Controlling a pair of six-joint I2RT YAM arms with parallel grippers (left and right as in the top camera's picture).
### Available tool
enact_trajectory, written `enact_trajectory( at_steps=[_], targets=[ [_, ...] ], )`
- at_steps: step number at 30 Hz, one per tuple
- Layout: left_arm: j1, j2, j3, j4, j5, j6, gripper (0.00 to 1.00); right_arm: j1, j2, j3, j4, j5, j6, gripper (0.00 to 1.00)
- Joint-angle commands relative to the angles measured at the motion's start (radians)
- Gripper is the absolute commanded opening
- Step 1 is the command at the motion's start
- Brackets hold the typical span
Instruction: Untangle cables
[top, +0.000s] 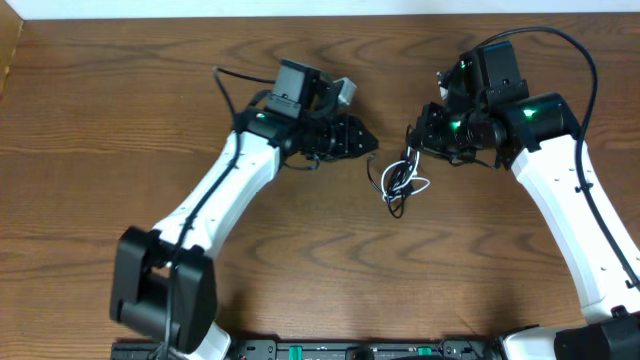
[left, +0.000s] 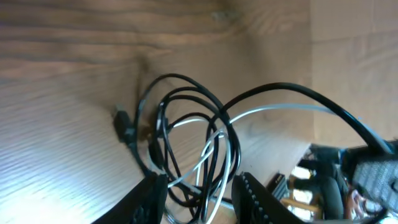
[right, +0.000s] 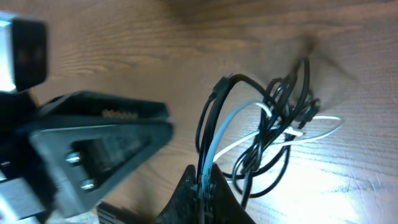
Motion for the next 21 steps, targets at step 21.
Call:
enact_trajectory(
  at_steps=[21],
  targets=[
    [-0.142, 0.076, 0.008, -0.018, -0.002, 0.11, 0.32, -0.002, -0.014, 0.029, -0.027, -0.014, -0.028, 0.01]
  ],
)
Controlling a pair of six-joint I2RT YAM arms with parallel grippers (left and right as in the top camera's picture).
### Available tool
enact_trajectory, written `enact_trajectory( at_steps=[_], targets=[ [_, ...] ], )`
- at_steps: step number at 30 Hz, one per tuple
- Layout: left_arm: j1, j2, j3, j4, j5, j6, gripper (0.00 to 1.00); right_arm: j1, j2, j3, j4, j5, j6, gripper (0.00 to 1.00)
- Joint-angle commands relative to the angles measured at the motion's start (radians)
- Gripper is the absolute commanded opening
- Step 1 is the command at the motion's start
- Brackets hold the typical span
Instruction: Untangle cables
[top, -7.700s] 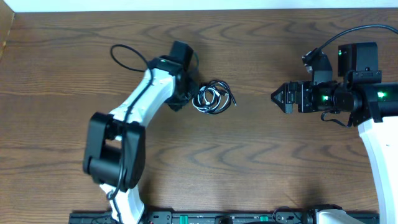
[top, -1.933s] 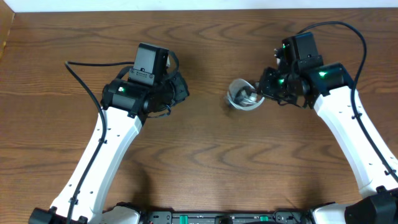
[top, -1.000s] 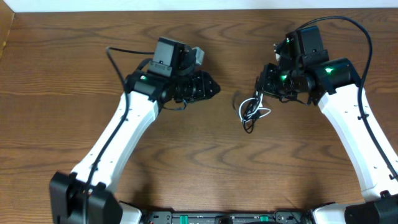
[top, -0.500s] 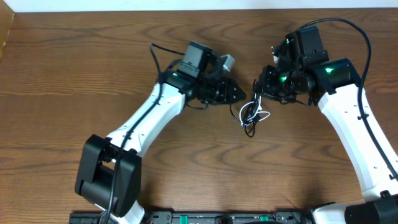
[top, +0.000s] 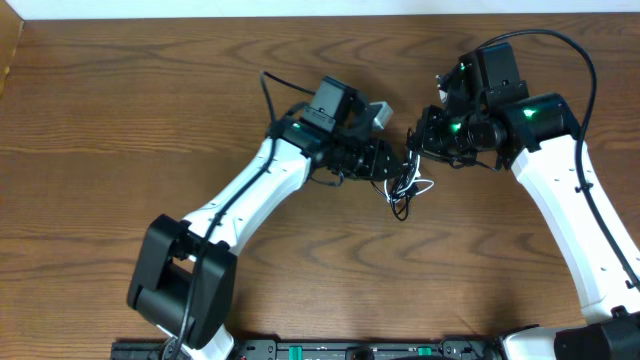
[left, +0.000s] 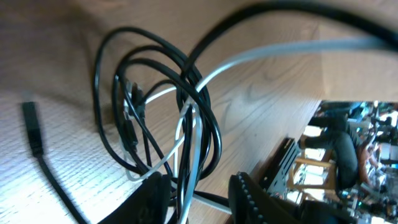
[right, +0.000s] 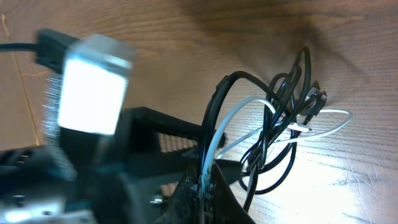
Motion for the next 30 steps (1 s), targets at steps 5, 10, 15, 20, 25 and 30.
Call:
enact_trajectory(
  at_steps=[5, 10, 15, 20, 25, 30],
  targets=[
    [-0.023, 0.025, 0.008, -0.018, -0.054, 0.026, 0.2, -0.002, -0.014, 0.029, -0.013, 0.013, -0.017, 0.01],
    [-0.022, 0.024, 0.008, -0.092, -0.211, -0.024, 0.07, -0.002, -0.014, 0.029, -0.015, 0.027, -0.016, 0.01],
    [0.019, -0.012, 0.018, -0.093, -0.237, -0.075, 0.08, -0.002, -0.014, 0.025, -0.064, 0.183, -0.016, 0.01],
    [0.061, -0.122, 0.023, -0.084, -0.234, -0.099, 0.07, -0.002, -0.012, -0.015, -0.076, 0.322, -0.012, 0.01],
    [0.096, -0.267, 0.023, -0.069, -0.307, -0.196, 0.07, -0.002, -0.006, -0.07, -0.061, 0.362, 0.031, 0.01],
    [0.101, -0.364, 0.023, -0.077, -0.452, -0.255, 0.08, -0.003, -0.006, -0.081, -0.052, 0.359, 0.033, 0.01]
  ],
)
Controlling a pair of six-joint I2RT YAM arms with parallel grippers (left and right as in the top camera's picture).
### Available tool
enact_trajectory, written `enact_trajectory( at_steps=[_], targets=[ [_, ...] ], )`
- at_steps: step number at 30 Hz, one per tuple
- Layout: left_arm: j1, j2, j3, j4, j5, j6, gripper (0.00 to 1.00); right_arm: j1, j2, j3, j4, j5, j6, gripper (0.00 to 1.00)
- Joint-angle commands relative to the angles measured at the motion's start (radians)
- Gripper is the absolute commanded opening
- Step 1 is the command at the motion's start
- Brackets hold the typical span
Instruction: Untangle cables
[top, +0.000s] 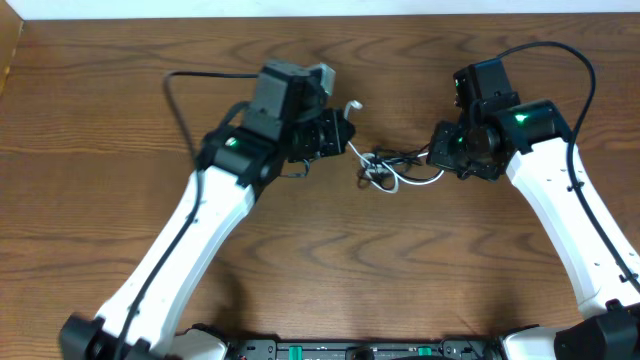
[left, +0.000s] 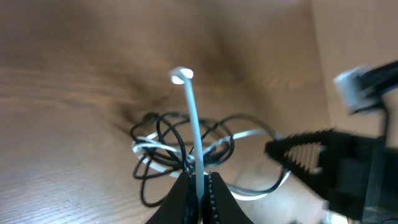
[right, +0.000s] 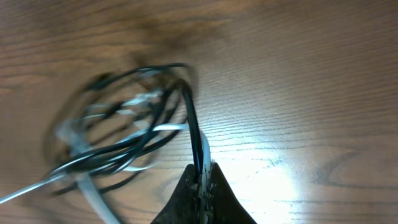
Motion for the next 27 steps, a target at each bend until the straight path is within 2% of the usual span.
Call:
enact_trajectory(
  at_steps=[1, 8, 13, 17, 21, 23, 27],
  targets=[
    [0.004, -0.042, 0.021, -0.016, -0.128, -0.059, 0.08, -0.002, -0.006, -0.004, 0.007, 0.031, 0.016, 0.01],
    [0.004, -0.024, 0.017, -0.194, -0.202, -0.062, 0.07, -0.003, -0.006, -0.003, 0.022, -0.001, 0.016, 0.01],
    [0.004, 0.014, 0.017, -0.273, -0.202, -0.062, 0.08, -0.002, -0.006, -0.003, 0.029, -0.021, 0.017, 0.01],
    [0.004, 0.037, 0.016, -0.287, -0.153, -0.062, 0.17, -0.002, -0.006, -0.003, 0.028, -0.024, 0.016, 0.01],
    [0.004, 0.049, 0.016, -0.286, -0.122, -0.063, 0.39, -0.002, -0.006, -0.003, 0.028, -0.025, 0.016, 0.01],
    [0.004, 0.053, 0.016, -0.286, -0.122, -0.063, 0.45, -0.002, -0.006, -0.003, 0.028, -0.025, 0.016, 0.01],
    [0.003, 0.062, 0.016, -0.285, -0.117, -0.106, 0.49, -0.002, -0.006, -0.003, 0.029, -0.025, 0.016, 0.01]
  ],
)
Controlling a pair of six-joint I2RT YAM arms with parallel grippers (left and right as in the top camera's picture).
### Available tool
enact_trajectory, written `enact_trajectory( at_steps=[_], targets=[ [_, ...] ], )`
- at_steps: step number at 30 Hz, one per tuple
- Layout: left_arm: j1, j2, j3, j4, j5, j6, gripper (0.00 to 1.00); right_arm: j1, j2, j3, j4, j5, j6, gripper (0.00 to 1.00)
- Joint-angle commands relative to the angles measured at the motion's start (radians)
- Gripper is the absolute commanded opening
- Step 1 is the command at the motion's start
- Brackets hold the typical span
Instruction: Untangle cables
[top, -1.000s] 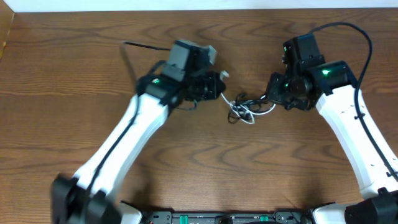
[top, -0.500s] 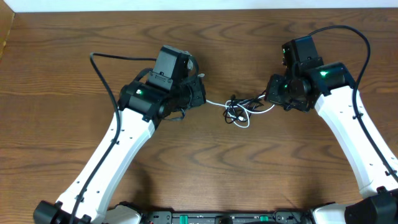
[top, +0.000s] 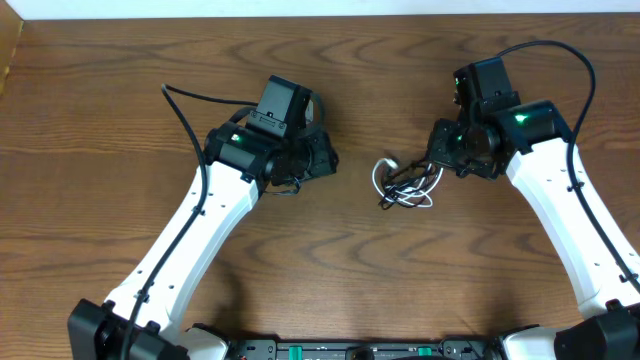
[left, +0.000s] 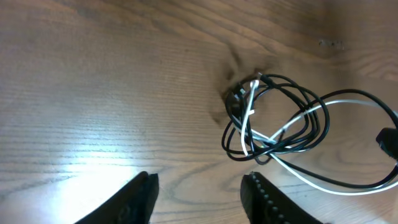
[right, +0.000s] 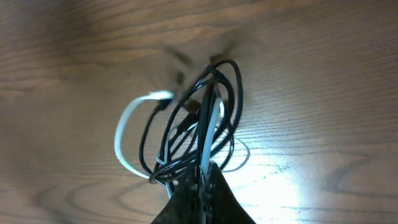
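Note:
A tangle of black and white cables (top: 403, 184) lies on the wooden table between the two arms. My right gripper (right: 202, 176) is shut on black and white strands at the tangle's right side, its loops (right: 186, 134) spreading out in front of the jaws. My left gripper (left: 199, 186) is open and empty, to the left of the cable bundle (left: 273, 118) and clear of it. A white loop (top: 381, 172) sticks out on the tangle's left.
The bare wooden table (top: 120, 130) stretches all round. The left arm's own black lead (top: 185, 115) arcs over the table at the left. A pale wall edge runs along the far side.
My left gripper has let go of the white cable and now stands open further left. The tangle, stretched out between both grippers before, has fallen back into a bunch by my right gripper.
My right gripper was shut on the tangle throughout. The left gripper stood open to the left, then open around the loops, then shut on a white strand with the bundle stretched between both. Now it is open again and the bundle hangs from the right gripper.

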Motion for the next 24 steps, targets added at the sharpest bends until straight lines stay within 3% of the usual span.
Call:
enact_trajectory(
  at_steps=[1, 12, 24],
  targets=[
    [0.002, 0.021, 0.013, 0.004, 0.032, -0.042, 0.49, -0.002, -0.006, -0.003, 0.002, -0.003, 0.013, 0.01],
    [-0.037, 0.19, 0.013, 0.129, 0.367, -0.074, 0.49, -0.002, -0.006, -0.003, -0.002, -0.003, 0.013, 0.01],
    [-0.114, 0.314, 0.013, 0.221, 0.39, -0.118, 0.49, -0.002, -0.006, -0.003, -0.005, -0.003, 0.013, 0.01]
  ],
)
